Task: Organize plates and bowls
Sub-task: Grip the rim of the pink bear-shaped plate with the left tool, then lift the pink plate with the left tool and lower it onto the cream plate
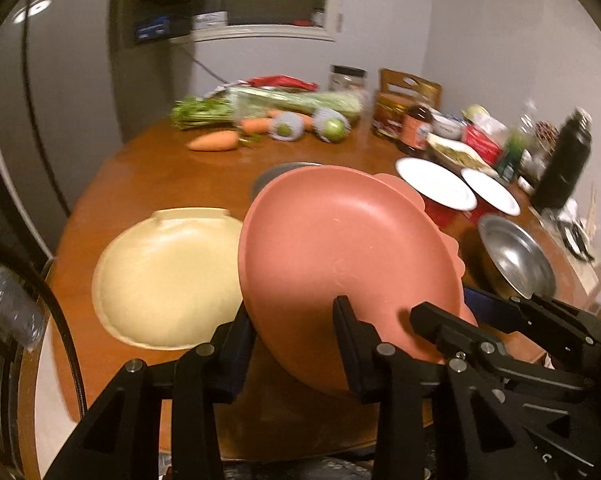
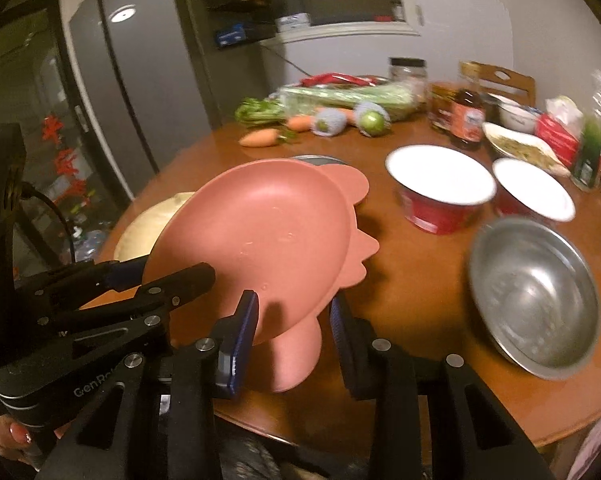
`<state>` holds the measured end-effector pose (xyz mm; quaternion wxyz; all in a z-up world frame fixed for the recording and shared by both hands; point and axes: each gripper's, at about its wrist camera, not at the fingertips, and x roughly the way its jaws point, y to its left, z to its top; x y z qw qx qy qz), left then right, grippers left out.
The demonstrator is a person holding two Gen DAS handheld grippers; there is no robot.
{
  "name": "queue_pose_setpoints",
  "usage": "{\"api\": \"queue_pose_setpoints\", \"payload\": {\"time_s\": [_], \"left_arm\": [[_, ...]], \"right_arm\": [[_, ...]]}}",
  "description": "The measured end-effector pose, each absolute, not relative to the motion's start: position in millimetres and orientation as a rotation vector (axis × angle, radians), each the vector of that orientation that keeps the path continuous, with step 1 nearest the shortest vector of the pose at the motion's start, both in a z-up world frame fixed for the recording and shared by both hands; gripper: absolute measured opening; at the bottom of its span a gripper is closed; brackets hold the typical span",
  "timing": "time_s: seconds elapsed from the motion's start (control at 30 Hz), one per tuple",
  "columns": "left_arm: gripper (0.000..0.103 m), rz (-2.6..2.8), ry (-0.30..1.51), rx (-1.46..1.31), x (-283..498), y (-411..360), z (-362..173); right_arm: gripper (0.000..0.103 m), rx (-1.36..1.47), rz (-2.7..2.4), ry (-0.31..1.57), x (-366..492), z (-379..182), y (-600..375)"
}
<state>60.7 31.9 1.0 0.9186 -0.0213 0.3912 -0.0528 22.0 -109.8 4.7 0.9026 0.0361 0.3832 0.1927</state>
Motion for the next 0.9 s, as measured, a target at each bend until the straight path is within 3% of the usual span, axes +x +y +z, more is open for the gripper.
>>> {"api": "queue_pose_setpoints", "payload": {"time_s": [0.4, 0.9], "left_arm": [[0.038, 0.018, 0.808, -0.103, 65, 109, 2], [0.038, 0.068, 0.86, -0.126, 83, 143, -17]], "right_arm": [[0.038, 0.043, 0.532, 0.795, 47, 14, -26], [0.038, 0.049, 0.571, 0.876, 62, -2, 11]]}}
